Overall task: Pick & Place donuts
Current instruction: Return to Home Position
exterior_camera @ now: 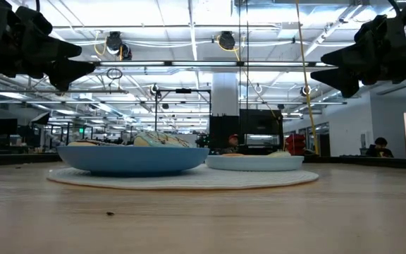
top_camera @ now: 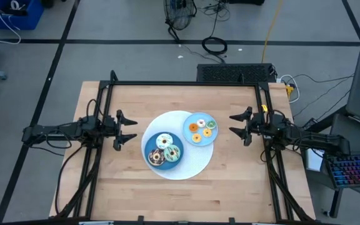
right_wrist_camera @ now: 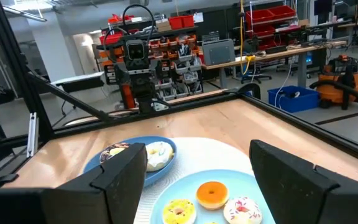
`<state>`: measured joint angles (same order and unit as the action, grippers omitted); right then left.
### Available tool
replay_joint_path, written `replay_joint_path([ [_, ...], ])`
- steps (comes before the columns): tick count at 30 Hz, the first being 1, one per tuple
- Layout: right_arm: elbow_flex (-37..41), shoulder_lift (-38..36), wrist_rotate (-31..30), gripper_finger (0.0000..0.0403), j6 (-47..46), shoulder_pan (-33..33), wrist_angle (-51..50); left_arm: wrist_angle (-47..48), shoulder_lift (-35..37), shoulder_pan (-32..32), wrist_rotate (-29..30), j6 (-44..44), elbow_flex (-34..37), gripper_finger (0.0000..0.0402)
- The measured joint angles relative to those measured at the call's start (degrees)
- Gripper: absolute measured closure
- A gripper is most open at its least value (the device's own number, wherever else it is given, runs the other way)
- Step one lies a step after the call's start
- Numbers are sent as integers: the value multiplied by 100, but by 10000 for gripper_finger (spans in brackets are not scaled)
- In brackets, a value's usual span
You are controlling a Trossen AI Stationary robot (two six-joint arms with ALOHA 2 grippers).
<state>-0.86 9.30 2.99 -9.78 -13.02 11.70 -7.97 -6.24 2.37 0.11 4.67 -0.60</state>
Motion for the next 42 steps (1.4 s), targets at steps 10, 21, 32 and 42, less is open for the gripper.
replay_joint_path([
  [10,0,0,2,133,0,0,0,0,0,0,-1,13,-2,128],
  [21,0,0,2,133,0,0,2,1,0,0,-1,11,-2,119],
  [32,0,0,4,133,0,0,2,0,0,0,-1,9,-2,127],
  [42,0,0,4,133,0,0,2,0,0,0,-1,9,-2,120],
])
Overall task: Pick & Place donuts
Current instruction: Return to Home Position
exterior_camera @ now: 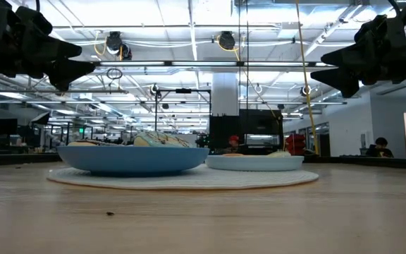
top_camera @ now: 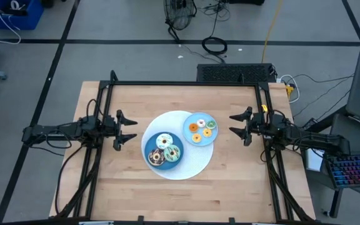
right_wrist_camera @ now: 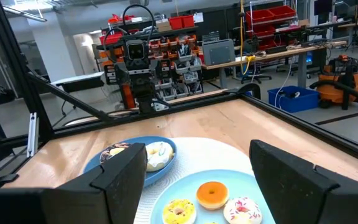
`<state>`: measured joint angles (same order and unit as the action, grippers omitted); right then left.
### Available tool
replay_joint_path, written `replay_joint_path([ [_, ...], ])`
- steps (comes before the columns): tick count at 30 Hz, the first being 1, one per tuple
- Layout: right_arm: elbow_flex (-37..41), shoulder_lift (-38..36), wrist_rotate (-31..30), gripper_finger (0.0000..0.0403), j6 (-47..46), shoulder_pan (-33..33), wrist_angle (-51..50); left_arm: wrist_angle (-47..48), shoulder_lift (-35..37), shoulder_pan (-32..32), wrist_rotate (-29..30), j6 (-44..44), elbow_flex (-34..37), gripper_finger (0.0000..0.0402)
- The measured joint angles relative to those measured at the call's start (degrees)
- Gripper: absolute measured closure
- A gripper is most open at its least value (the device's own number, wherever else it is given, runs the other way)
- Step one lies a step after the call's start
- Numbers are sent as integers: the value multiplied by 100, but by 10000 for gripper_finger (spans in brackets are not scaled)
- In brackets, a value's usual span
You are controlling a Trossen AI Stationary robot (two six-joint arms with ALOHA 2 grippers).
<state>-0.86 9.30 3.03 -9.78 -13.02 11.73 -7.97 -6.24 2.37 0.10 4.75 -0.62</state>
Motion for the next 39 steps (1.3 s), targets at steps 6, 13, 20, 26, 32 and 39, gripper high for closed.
replay_joint_path([
  [6,0,0,0,133,0,0,0,0,0,0,0,0,0,119],
  [13,0,0,0,133,-1,0,0,0,0,0,0,0,0,119],
  [20,0,0,0,133,0,-1,0,0,0,0,0,0,0,125],
  [26,0,0,0,133,-1,-1,0,0,0,0,0,-2,0,125],
  [32,0,0,0,133,-1,0,0,0,0,-1,0,-1,0,119],
  [39,0,0,0,133,-2,-1,2,0,0,0,0,0,0,121],
])
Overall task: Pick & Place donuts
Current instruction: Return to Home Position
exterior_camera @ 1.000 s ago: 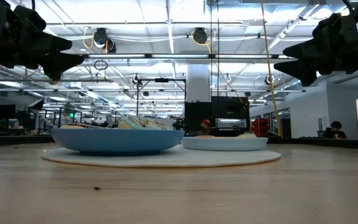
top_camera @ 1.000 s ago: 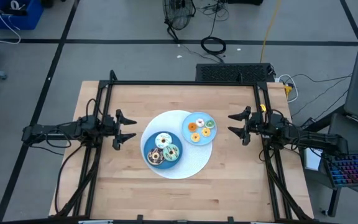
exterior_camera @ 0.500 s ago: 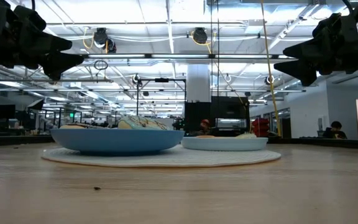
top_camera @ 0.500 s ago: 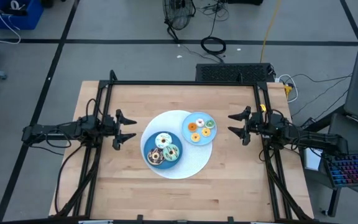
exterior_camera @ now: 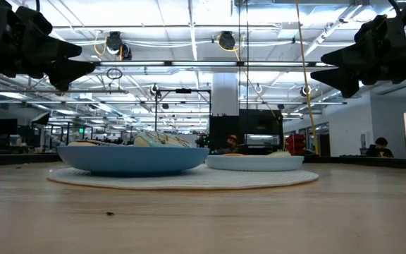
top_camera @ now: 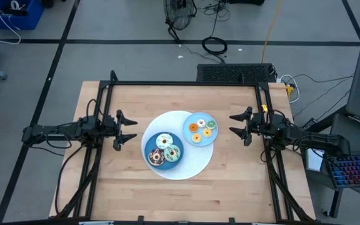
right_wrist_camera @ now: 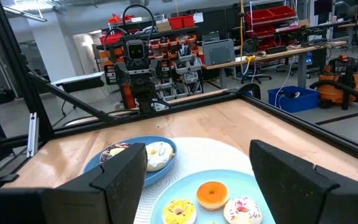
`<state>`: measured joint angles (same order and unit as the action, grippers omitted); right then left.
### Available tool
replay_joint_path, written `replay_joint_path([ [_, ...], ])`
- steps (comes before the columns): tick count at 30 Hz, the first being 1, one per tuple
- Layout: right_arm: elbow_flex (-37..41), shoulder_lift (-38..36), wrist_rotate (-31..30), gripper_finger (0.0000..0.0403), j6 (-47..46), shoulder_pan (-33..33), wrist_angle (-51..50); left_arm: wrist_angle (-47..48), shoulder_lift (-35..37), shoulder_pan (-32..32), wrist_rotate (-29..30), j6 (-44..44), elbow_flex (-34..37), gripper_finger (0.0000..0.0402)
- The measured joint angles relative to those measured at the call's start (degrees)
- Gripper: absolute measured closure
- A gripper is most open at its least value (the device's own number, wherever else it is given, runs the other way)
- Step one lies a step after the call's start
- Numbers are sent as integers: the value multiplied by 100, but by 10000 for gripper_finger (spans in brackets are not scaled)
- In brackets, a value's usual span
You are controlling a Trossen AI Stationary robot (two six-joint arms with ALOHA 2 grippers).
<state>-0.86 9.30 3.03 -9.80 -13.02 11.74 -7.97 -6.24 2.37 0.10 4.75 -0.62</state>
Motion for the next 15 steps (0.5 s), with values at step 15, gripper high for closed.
replay_joint_path([
  [15,0,1,0,133,0,-1,0,0,0,0,0,0,0,118],
])
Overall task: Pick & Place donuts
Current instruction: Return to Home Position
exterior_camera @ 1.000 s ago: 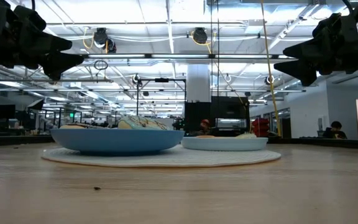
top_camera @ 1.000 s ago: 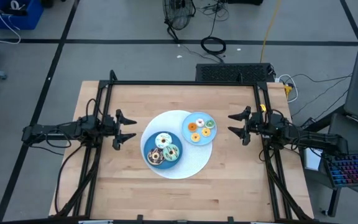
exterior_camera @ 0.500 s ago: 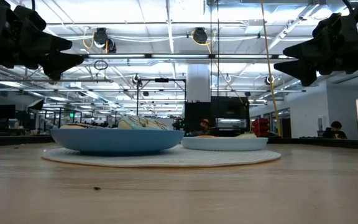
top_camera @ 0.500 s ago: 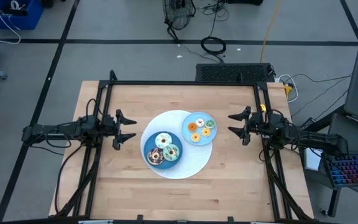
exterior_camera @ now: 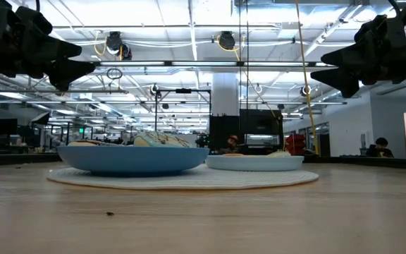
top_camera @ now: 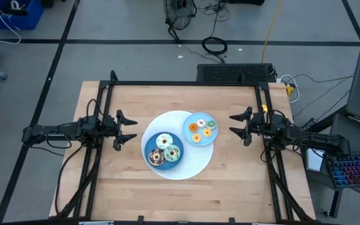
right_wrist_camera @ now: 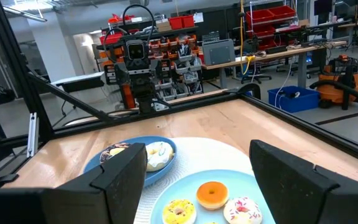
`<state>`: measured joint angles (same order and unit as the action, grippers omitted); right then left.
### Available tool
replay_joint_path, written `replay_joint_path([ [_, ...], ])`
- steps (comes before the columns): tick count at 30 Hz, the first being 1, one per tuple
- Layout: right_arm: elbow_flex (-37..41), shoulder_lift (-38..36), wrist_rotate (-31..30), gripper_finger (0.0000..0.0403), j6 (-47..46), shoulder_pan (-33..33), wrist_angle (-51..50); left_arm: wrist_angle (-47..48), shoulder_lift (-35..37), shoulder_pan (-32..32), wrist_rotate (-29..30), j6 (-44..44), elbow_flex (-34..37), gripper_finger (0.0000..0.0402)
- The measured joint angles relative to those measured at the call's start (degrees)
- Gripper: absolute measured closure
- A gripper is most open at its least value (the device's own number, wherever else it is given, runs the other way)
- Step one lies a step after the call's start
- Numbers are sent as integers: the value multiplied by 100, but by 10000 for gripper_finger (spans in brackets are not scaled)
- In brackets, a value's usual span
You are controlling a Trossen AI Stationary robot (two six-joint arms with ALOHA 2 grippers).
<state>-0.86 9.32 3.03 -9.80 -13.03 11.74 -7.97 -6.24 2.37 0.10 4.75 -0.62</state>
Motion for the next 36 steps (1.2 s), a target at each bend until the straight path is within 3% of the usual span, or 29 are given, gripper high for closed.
replay_joint_path([
  [36,1,0,0,133,1,0,-1,0,-1,-1,0,-2,0,120],
])
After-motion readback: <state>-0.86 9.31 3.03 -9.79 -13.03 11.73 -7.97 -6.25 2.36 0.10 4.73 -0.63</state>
